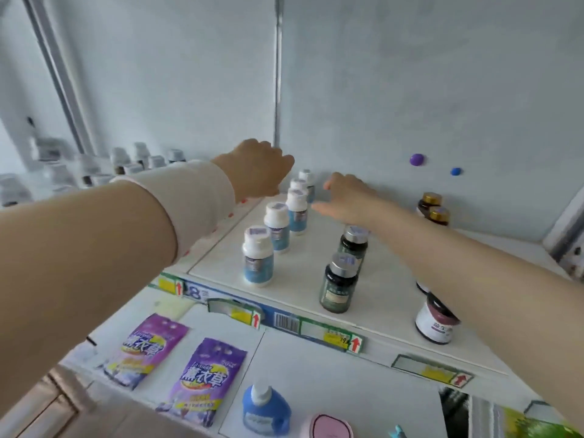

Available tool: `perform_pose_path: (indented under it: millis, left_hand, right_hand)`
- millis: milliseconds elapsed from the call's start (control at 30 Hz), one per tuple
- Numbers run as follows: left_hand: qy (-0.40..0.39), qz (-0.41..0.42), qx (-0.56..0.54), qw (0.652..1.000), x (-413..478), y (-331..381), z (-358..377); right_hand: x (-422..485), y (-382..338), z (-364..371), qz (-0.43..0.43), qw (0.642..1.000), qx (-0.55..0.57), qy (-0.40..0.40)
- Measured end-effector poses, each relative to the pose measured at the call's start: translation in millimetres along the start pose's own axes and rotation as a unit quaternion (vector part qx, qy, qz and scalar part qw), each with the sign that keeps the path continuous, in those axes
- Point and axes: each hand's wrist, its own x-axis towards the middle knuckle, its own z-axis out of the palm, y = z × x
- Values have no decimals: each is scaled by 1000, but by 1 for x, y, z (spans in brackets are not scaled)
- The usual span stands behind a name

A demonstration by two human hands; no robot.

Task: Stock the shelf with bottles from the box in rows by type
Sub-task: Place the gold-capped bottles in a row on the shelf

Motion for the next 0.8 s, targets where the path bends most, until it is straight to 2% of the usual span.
perform_pose_path:
  millis: [233,300,400,500,600,800]
  left_hand:
    - [-83,-150,39,984,-146,-127,53]
    - [-125,-202,38,971,-199,-171,81]
    - [-143,-262,-1,954,-255,-210,117]
    - [-174,-358,-94,913,-342,-251,187]
    - [-195,-426,-171,867,-426,-254,265]
    - [-332,-489,-264,762,-545,-192,400]
  right_hand:
    - [32,-191,66,-149,986,-57,40]
    - [40,-263,97,-195,978,-69,37]
    - [51,-330,143,-244,967,-61,33]
    - [41,-421,227,-280,959,-8,-47]
    - [10,-480,319,-297,943,5,-147]
    - [-61,-518,488,-328,895,-52,-298]
